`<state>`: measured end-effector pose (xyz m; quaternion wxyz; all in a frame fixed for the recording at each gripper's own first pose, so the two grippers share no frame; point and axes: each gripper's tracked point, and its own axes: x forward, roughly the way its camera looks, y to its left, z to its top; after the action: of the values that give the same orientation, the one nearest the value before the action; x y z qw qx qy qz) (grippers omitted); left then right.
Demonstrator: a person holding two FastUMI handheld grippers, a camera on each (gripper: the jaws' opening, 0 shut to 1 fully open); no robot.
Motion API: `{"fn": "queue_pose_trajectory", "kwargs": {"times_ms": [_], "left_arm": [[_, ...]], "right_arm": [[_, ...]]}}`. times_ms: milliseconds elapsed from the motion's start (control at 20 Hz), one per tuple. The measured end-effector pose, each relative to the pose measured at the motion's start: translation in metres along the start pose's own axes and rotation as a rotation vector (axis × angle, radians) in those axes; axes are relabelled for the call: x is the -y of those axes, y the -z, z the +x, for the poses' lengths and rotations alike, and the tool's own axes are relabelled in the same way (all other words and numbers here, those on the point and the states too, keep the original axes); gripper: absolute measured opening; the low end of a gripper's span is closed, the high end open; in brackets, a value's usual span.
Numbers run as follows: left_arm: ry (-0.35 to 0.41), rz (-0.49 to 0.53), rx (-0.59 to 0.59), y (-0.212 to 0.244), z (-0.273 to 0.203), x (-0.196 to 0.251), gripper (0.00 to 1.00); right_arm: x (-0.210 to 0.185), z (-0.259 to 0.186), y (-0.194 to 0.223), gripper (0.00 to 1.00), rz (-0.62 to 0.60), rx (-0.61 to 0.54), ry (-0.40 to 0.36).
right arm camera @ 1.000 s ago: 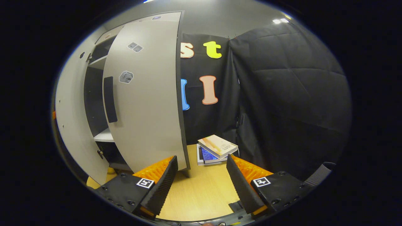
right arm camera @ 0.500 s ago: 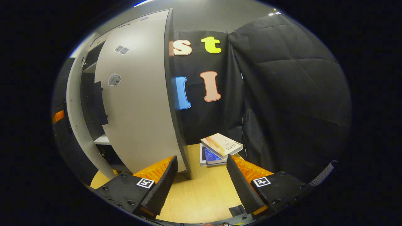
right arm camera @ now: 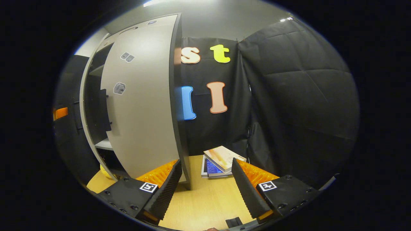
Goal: Grab one shoe with the right hand and put it into the shoe cabinet, grab the other shoe with the left hand and put it into the shoe cabinet; then close the right door with the right hand and the left door with the left hand.
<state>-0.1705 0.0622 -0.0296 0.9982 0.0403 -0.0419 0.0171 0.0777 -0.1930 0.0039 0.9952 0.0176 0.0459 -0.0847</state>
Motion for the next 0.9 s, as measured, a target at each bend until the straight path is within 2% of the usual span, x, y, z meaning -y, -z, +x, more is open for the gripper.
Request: {"fn": "queue_pose_trajectory", "kwargs": {"times_ms": [150,450,500,900], "left_arm": [[-0.003,-0.056,0.021,-0.004,-0.025,-0.018,0.94],[-0.027,-0.077,0.036,-0.002,-0.075,-0.063,0.95],[-0.024,-0.076,0.039,0.000,-0.083,-0.068,0.95],[-0.007,-0.038,-0.004,0.030,-0.105,-0.092,0.95]], "right_arm": [[-0.022,-0.001,-0.009,0.92,0.002,0.019,-0.028],[-0.073,-0.024,-0.038,0.92,0.001,0.098,-0.077],[-0.081,-0.029,-0.040,0.98,0.004,0.109,-0.082],[-0.135,-0.062,-0.035,1.00,-0.009,0.131,-0.084]]}}
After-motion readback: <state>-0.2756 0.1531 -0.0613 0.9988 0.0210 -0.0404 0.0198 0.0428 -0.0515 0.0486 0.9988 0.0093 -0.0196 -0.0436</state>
